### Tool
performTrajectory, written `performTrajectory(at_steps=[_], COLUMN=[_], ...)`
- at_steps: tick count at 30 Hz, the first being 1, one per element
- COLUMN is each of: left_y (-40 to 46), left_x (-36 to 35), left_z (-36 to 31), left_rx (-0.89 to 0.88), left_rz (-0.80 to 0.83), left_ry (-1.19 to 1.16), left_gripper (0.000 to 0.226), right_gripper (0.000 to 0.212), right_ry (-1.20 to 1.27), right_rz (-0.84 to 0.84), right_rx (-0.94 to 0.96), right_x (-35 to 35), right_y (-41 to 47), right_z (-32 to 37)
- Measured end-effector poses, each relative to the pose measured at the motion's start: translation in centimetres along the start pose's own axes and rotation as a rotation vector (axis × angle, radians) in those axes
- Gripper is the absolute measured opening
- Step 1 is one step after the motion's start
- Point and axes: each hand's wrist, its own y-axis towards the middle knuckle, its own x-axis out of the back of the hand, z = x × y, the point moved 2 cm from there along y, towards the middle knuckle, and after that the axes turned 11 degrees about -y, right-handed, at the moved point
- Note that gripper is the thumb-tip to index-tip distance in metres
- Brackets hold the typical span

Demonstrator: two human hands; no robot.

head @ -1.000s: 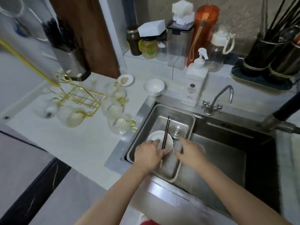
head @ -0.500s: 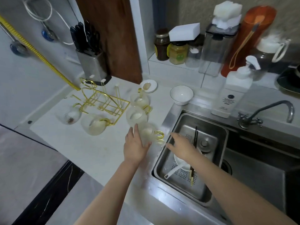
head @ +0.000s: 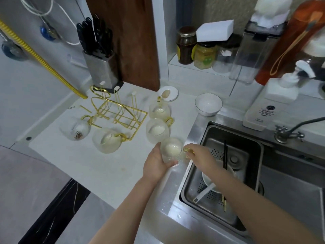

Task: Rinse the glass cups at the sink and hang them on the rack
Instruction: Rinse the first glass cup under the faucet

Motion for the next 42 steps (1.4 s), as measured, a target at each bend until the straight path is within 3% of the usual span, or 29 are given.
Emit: performTrajectory(at_steps=[7,20,22,24,27,33,40,42], left_y=[-0.3,-5.0,-5.7,-6.8,-9.0,-11.5,-13.6,-13.6], left_x=[-3.2,-17.6,-20.5,-23.1,-26.0,-29.9,-31.5,-32.0], left_z=[-4.6,-15.4,-16.1,-16.8,-17.5,-19.1,-21.2,-21.4], left_rx=[-0.223,-0.517,-0.516,-0.534,-0.446,-0.422,-0.379,-0.353], left_rz=[0.065,0.429,0.473,0.480,0.551,0.545,0.558,0.567], left_ry=[-0.104,-0.083,-0.021,0.054,0.002,-0.045,-0.221,-0.222], left_gripper=[0.081,0.066,0.073,0.096,0.113,0.071,0.073,0.090], right_gripper=[0.022,0.021,0.021,0.022,0.021,0.021,0.026,0.027], right_ry=[0.154,0.211,0.230,0.258,0.248,0.364,0.512,0.515], right_rz=[-0.213,-0.481,-0.502,-0.515,-0.521,-0.547,-0.526,-0.521], right_rx=[-0.087,-0.434,-0.465,-0.473,-0.488,-0.555,-0.507,-0.489], right_x=[4.0,8.7,9.2,9.6,9.9,9.5,10.3,10.6], right_y=[-5.2,-19.5,-21.8,-23.9,-26.4,-29.6,-30.8,-30.7], right_z=[-3.2,-15.9,-17.4,-18.7,-21.0,-24.9,-28.1,-29.0])
